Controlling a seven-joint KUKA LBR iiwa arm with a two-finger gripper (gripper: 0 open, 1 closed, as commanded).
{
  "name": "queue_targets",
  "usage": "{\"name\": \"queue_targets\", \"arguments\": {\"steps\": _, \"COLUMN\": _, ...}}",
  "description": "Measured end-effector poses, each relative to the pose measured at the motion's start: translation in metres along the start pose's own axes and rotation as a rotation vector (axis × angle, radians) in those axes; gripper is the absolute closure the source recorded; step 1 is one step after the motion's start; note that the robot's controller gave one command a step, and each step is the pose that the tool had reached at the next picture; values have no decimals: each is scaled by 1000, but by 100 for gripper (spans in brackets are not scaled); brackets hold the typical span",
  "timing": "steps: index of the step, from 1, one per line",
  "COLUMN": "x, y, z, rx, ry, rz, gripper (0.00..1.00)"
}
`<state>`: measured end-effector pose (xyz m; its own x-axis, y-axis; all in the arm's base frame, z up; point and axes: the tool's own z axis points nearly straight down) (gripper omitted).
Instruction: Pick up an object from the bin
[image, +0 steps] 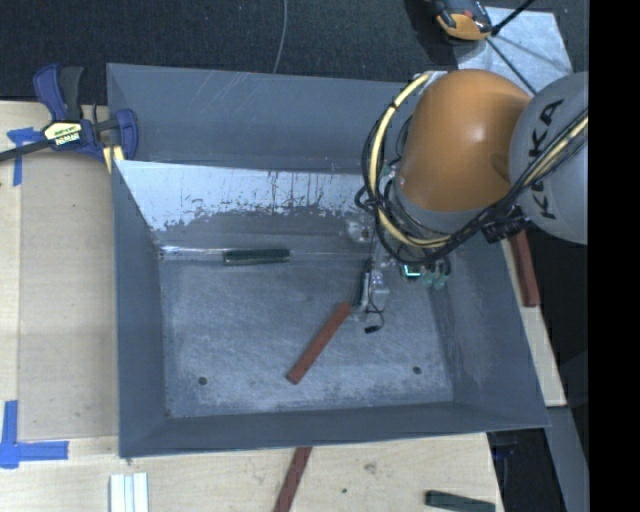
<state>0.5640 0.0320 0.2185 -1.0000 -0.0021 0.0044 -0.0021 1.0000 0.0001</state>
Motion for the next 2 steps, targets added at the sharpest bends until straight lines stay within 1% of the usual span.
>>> {"name": "queue_targets", "arguments": {"steps": 1, "x": -2, "y": 0, "z": -4, "rx": 0, "ry": -8, "rz": 1, "gripper": 0}}
{"name": "queue_targets", "arguments": {"steps": 2, "x": -1, "y": -3, "z": 40, "rx": 0, "ry": -13, "rz": -72, "gripper": 0}}
